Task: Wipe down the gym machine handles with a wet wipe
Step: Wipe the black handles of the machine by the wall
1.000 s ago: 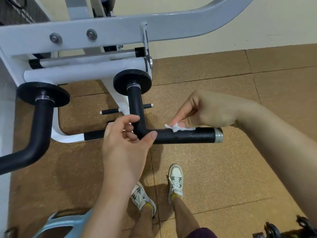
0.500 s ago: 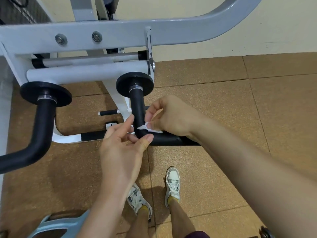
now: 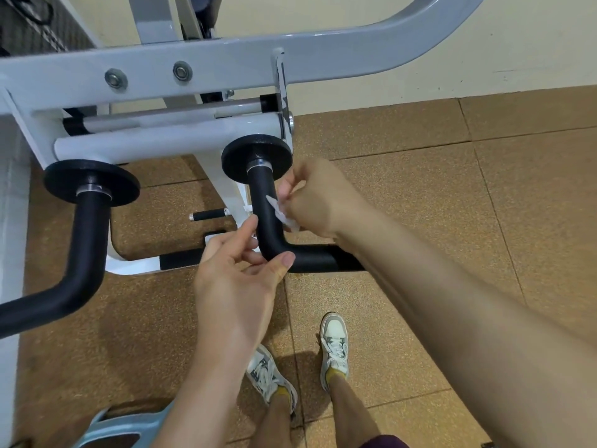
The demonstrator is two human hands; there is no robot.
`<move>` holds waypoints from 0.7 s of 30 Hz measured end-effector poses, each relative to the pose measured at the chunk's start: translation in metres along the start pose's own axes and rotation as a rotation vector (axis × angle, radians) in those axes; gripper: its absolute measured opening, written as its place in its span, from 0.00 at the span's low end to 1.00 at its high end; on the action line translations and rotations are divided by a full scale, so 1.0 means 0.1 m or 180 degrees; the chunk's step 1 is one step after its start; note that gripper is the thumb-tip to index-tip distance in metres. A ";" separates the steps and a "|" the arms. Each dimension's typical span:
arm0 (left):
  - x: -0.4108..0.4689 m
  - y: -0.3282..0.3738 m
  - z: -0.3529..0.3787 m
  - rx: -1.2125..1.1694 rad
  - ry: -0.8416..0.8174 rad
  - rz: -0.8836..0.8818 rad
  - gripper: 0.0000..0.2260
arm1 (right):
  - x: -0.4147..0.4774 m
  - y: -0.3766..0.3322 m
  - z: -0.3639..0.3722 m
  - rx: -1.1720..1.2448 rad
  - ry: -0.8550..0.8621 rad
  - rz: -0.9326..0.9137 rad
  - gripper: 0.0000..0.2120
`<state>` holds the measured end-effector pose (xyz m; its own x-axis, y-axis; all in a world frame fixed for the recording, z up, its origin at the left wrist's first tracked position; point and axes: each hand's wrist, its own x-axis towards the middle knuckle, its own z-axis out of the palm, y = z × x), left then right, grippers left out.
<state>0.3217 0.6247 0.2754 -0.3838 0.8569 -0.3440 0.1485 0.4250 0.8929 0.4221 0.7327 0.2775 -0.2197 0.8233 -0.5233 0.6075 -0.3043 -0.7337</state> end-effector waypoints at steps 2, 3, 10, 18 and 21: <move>0.01 0.00 -0.01 0.0040 -0.0017 -0.0003 0.27 | -0.05 -0.01 -0.06 -0.0474 -0.0387 -0.0091 0.10; 0.02 -0.01 -0.01 0.0061 -0.0010 -0.0015 0.27 | -0.08 -0.02 -0.06 -0.0544 -0.0415 -0.0110 0.09; 0.10 0.00 -0.02 0.0203 -0.0064 -0.0058 0.28 | -0.03 0.01 -0.02 -0.0455 -0.0039 -0.0205 0.12; 0.19 0.01 -0.02 0.0446 -0.0010 0.0074 0.24 | 0.13 0.04 0.07 0.0341 0.0580 -0.0025 0.15; 0.26 0.03 -0.02 0.0621 0.0024 0.0205 0.21 | 0.08 0.04 0.03 0.0109 0.0192 0.0115 0.15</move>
<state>0.3102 0.6480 0.2695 -0.3746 0.8822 -0.2852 0.3465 0.4185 0.8395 0.4203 0.7369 0.2695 -0.1511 0.8386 -0.5234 0.5874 -0.3497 -0.7298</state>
